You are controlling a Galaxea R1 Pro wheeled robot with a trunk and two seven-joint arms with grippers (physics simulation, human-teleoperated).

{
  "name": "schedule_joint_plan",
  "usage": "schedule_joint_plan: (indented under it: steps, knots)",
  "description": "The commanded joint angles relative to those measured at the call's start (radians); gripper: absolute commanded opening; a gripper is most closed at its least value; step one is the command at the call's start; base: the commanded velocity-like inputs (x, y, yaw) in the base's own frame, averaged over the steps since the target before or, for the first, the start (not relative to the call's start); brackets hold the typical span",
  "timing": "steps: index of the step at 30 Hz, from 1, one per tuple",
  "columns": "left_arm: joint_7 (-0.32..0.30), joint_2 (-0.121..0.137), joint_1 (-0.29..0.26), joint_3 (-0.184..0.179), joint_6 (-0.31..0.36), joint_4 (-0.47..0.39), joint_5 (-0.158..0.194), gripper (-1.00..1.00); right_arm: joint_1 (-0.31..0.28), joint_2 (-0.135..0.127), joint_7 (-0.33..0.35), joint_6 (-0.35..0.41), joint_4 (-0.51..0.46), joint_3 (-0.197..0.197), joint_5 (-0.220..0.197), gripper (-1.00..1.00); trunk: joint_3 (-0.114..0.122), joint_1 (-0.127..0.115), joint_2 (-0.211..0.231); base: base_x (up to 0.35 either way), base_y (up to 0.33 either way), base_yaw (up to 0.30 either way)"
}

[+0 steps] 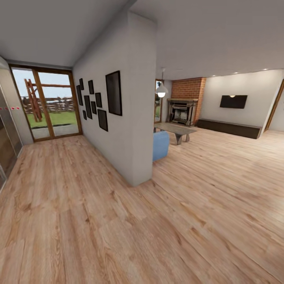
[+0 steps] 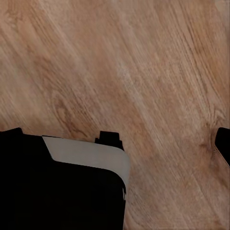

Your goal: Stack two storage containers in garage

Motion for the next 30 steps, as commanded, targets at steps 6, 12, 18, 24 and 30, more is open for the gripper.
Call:
schedule_joint_plan:
  steps: [6, 12, 18, 24, 30]
  knots:
    - [0.002, 0.000, -0.001, 0.008, -0.004, 0.001, 0.000, 1.00, -0.001, 0.003, -0.004, -0.005, 0.003, 0.003, 0.008, 1.00, -0.001, 0.001, -0.001, 0.323, 0.000, -0.149]
    - [0.002, 0.000, -0.001, 0.008, -0.005, 0.001, 0.000, 1.00, -0.001, 0.003, -0.003, -0.005, 0.004, 0.003, 0.008, 1.00, -0.001, 0.001, -0.001, 0.323, 0.000, -0.240]
    - [0.002, 0.000, -0.001, 0.008, -0.005, 0.001, 0.000, 1.00, -0.001, 0.004, -0.003, -0.005, 0.003, 0.003, 0.009, 1.00, -0.001, 0.001, -0.001, 0.323, 0.000, -0.243]
    - [0.002, 0.000, -0.001, 0.008, -0.005, 0.001, 0.000, 1.00, -0.001, 0.005, -0.003, -0.005, 0.004, 0.003, 0.009, 1.00, -0.001, 0.001, -0.001, 0.323, 0.000, -0.243]
    - [0.002, 0.000, -0.001, 0.008, -0.005, 0.001, 0.000, 1.00, -0.001, 0.006, -0.003, -0.005, 0.004, 0.003, 0.008, 1.00, -0.001, 0.001, -0.001, 0.322, 0.000, -0.244]
